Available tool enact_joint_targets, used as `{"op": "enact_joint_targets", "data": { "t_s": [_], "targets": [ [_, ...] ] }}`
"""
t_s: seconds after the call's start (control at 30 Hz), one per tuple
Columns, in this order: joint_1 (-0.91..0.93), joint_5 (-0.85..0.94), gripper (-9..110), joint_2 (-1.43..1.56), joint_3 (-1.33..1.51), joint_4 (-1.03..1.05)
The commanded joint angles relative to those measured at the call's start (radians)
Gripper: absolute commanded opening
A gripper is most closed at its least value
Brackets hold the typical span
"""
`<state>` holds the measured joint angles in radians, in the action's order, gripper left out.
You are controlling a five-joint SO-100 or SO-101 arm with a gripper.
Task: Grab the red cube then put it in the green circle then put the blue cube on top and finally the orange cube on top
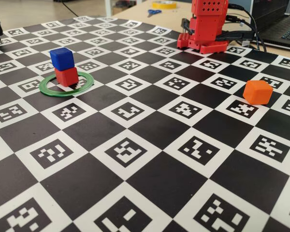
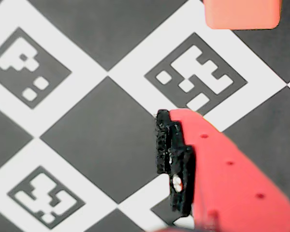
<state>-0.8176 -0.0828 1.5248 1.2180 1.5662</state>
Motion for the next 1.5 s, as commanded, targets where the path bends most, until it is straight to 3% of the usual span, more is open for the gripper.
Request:
{"op": "enact_joint_targets", "data": {
  "t_s": [0.0, 0.5, 1.47],
  "targets": [
    [-0.009, 0.012, 41, 0.034, 0.071, -0.086],
    [-0.041, 0.012, 41, 0.026, 0.488, -0.365],
    [-0.091, -0.006, 40, -0.077, 0.621, -0.563]
  ]
}}
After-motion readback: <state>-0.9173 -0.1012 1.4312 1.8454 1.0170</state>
